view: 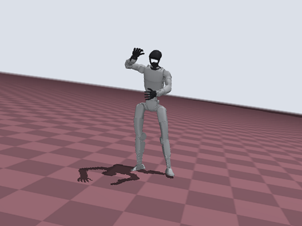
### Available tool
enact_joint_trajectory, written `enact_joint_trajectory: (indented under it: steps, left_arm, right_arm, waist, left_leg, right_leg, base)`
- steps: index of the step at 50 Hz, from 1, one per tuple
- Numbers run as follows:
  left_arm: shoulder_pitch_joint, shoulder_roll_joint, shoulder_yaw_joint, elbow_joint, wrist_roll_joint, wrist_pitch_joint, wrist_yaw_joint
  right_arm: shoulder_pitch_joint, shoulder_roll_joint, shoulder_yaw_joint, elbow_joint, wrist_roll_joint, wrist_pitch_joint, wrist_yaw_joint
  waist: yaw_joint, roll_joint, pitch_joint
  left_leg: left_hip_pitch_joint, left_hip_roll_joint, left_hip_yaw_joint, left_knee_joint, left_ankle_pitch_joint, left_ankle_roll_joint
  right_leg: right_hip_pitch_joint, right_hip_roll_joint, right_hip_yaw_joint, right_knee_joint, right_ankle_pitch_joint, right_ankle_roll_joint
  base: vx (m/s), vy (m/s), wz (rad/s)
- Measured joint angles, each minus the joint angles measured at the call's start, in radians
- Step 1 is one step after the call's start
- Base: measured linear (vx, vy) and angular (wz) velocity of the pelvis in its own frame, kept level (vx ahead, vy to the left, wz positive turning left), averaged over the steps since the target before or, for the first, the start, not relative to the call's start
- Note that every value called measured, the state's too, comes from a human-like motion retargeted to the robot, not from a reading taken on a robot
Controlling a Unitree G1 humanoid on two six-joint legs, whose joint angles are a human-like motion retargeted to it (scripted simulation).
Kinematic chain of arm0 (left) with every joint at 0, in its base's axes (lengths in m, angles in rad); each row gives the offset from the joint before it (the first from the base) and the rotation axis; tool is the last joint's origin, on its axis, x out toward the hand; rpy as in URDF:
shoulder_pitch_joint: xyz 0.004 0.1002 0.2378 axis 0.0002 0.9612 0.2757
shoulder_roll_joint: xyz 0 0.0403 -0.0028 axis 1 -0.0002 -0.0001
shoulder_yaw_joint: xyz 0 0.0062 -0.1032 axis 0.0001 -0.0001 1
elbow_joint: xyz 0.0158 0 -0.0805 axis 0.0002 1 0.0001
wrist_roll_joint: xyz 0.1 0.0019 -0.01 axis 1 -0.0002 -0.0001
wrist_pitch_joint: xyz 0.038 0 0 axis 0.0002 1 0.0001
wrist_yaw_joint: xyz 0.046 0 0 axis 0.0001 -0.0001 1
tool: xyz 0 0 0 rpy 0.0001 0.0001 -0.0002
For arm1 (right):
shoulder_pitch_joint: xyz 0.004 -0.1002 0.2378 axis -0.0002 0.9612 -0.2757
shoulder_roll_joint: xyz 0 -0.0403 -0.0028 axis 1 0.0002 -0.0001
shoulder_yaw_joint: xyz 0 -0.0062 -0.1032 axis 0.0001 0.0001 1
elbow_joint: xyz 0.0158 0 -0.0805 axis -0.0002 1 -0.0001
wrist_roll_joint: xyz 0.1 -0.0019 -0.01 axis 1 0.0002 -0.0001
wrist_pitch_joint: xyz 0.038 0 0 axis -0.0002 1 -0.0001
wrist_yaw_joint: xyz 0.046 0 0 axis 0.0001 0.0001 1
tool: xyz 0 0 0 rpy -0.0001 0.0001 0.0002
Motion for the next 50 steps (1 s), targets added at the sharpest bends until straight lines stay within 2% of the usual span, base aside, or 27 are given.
enact_joint_trajectory:
  steps: [5, 10, 14, 23, 26, 29, 33, 40, 45, 50]
  left_arm:
    - [0.017, 0.107, 0.081, 0.197, 0.016, 0.024, 0.075]
    - [0.028, 0.115, 0.121, 0.311, 0.026, 0.041, 0.105]
    - [0.041, 0.043, 0.102, 0.261, 0.024, 0.028, 0.081]
    - [0.055, -0.22, 0.004, 0.045, 0.028, -0.015, -0.013]
    - [0.079, -0.253, -0.004, 0.013, 0.026, -0.022, -0.03]
    - [0.082, -0.21, -0.012, 0.015, 0.041, -0.022, -0.025]
    - [0.105, -0.09, 0.015, 0.067, 0.052, -0.007, -0.008]
    - [0.139, 0.093, 0.1, 0.266, 0.055, 0.03, 0.09]
    - [0.139, 0.1, 0.098, 0.313, 0.132, 0.048, 0.115]
    - [0.129, -0.018, 0.009, 0.179, 0.223, 0.033, 0.058]
  right_arm:
    - [-0.002, -0.013, -0.009, -0.007, 0.017, -0.014, -0.019]
    - [0.011, -0.022, -0.029, -0.011, 0.028, -0.022, -0.028]
    - [0.027, -0.023, -0.045, -0.011, 0.033, -0.024, -0.03]
    - [0.025, 0.006, -0.051, 0.025, 0.046, -0.02, -0.005]
    - [0.032, 0.003, -0.047, 0.019, 0.036, -0.02, -0.002]
    - [0.025, -0.008, -0.036, 0.009, 0.027, -0.02, -0.007]
    - [0.024, -0.041, -0.03, -0.03, 0.022, -0.025, -0.021]
    - [0.036, -0.109, -0.031, -0.09, 0.025, -0.036, -0.049]
    - [0.056, -0.131, -0.048, -0.1, 0.02, -0.042, -0.056]
    - [0.087, -0.114, -0.082, -0.087, 0.008, -0.035, -0.05]
  waist:
    - [-0.002, -0.002, 0.001]
    - [-0.003, -0.014, 0.012]
    - [-0.007, -0.029, 0.027]
    - [-0.027, -0.048, 0.071]
    - [-0.029, -0.039, 0.054]
    - [-0.024, -0.029, 0.044]
    - [-0.017, -0.014, 0.035]
    - [0.006, -0.002, 0.031]
    - [0.014, -0.003, 0.032]
    - [0.005, -0.014, 0.037]
  left_leg:
    - [0.006, -0.001, 0.023, 0.0, 0.001, 0.0]
    - [0.016, 0.004, 0.032, 0.0, 0.003, 0.0]
    - [0.02, 0.01, 0.024, 0.0, 0.005, 0.0]
    - [0.019, 0.012, -0.01, 0.0, 0.001, 0.001]
    - [0.013, 0.005, -0.012, 0.0, -0.001, 0.001]
    - [0.009, -0.001, -0.007, 0.0, -0.006, 0.001]
    - [0.013, -0.013, 0.002, 0.0, -0.01, 0.001]
    - [0.017, -0.028, 0.016, 0.0, -0.014, 0.001]
    - [0.012, -0.038, 0.006, 0.0, -0.017, 0.001]
    - [-0.001, -0.049, -0.02, 0.0, -0.021, 0.001]
  right_leg:
    - [-0.006, 0.005, 0.015, -0.006, 0.01, 0.0]
    - [-0.002, 0.011, 0.022, -0.009, 0.011, 0.0]
    - [0.004, 0.016, 0.017, -0.007, 0.009, 0.0]
    - [0.017, 0.008, -0.006, 0.004, -0.002, 0.0]
    - [0.013, 0.0, -0.009, 0.005, -0.001, 0.0]
    - [0.009, -0.007, -0.004, 0.001, 0.003, 0.0]
    - [0.01, -0.016, 0.0, -0.002, 0.009, 0.0]
    - [0.009, -0.027, 0.007, -0.009, 0.019, 0.0]
    - [0.011, -0.039, -0.002, -0.009, 0.021, 0.0]
    - [0.013, -0.055, -0.023, -0.003, 0.018, 0.0]
  base:
    - [-0.02, -0.02, -0.21]
    - [0.0, 0.0, 0.0]
    - [0.0, 0.0, 0.0]
    - [0.0, 0.01, 0.03]
    - [0.01, 0.08, 0.07]
    - [0.02, 0.09, -0.05]
    - [0.0, 0.07, -0.06]
    - [-0.01, 0.06, -0.07]
    - [0.0, 0.06, 0.12]
    - [0.0, 0.08, 0.26]
